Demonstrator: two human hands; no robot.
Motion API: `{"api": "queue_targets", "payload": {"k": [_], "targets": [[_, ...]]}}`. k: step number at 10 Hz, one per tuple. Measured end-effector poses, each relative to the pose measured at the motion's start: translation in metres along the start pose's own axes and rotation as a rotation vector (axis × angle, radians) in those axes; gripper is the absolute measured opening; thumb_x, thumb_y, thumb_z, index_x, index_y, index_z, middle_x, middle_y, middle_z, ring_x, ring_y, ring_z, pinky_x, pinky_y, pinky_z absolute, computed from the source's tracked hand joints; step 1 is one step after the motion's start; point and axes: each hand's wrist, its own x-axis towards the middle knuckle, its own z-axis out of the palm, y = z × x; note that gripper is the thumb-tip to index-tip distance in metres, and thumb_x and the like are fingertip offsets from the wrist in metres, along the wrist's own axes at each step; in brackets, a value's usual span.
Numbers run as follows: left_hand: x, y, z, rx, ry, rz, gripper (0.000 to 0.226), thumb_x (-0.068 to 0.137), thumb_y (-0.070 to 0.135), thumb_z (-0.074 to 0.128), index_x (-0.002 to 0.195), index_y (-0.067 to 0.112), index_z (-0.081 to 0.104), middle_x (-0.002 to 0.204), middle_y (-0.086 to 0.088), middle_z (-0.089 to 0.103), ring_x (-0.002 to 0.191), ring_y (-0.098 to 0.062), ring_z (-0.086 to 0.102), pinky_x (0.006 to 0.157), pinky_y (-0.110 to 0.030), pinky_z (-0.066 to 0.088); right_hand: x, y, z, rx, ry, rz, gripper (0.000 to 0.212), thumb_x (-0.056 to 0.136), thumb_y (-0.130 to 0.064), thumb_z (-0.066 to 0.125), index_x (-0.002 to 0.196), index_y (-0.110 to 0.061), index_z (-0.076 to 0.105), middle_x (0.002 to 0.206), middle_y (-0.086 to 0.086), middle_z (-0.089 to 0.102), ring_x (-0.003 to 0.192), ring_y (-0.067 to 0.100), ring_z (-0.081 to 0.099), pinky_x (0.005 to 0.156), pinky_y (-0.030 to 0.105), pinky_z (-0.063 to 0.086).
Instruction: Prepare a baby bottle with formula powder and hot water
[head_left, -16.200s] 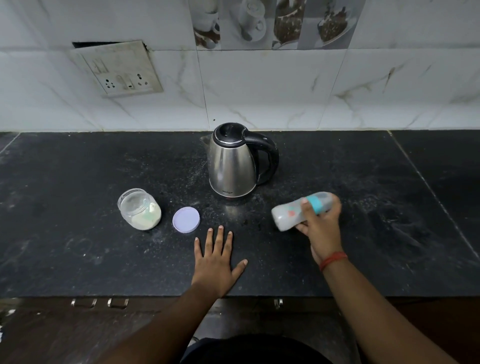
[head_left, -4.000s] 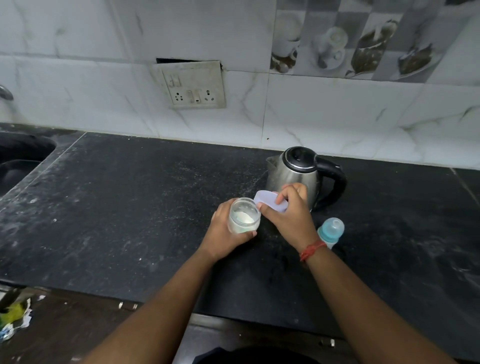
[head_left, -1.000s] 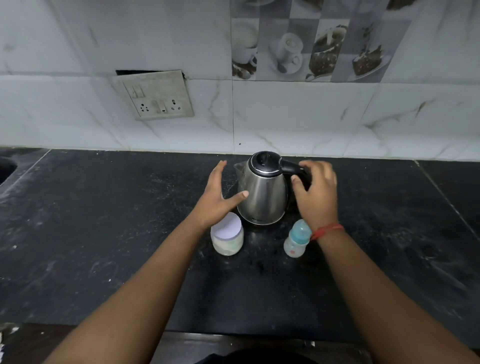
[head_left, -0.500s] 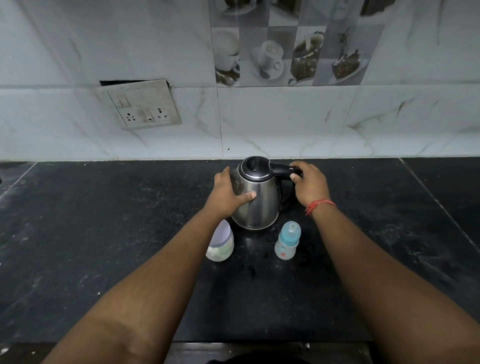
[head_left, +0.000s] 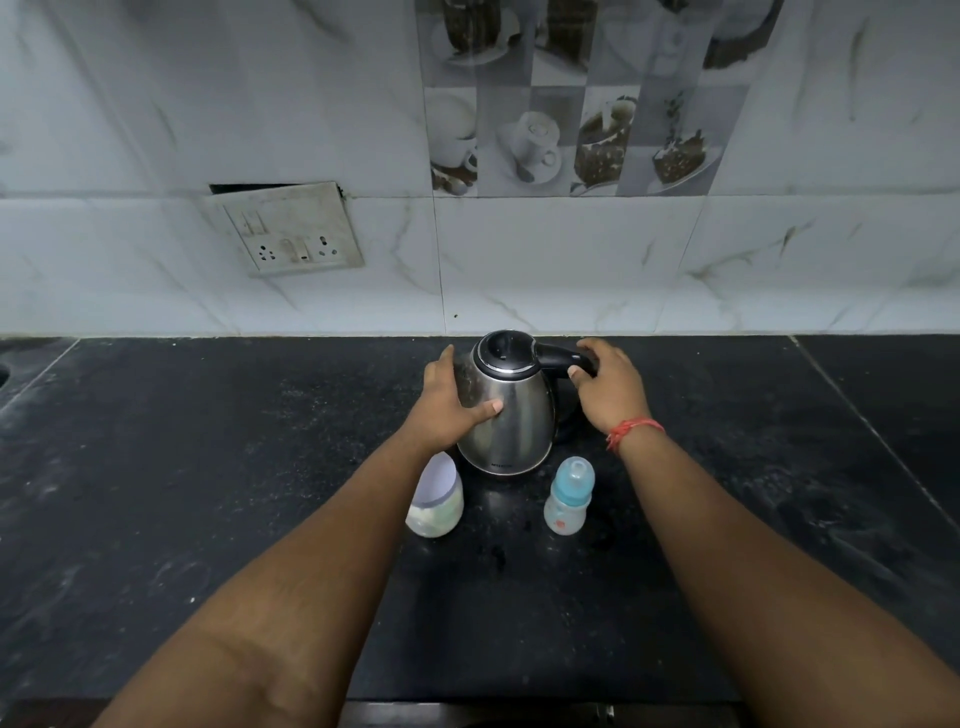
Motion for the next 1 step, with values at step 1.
{"api": "queue_targets", "payload": {"k": [1], "targets": [[-0.0009, 0.0027, -0.0058, 0.079, 0.060, 0.053, 0.107, 0.089, 0.052, 0.073, 0.163, 0.015, 0.005, 0.165, -0.011, 0.016, 0.152, -0.030, 0.026, 0.123, -0.051, 0.028, -0.0040, -0.0121, 0.0027, 0.021, 0.031, -0.089, 0.053, 0.097, -0.022, 0.063, 0.147, -0.014, 0.046, 0.151, 0.010, 0.044, 0.140, 0.028, 0.041, 0.117, 0.035, 0.033]]}}
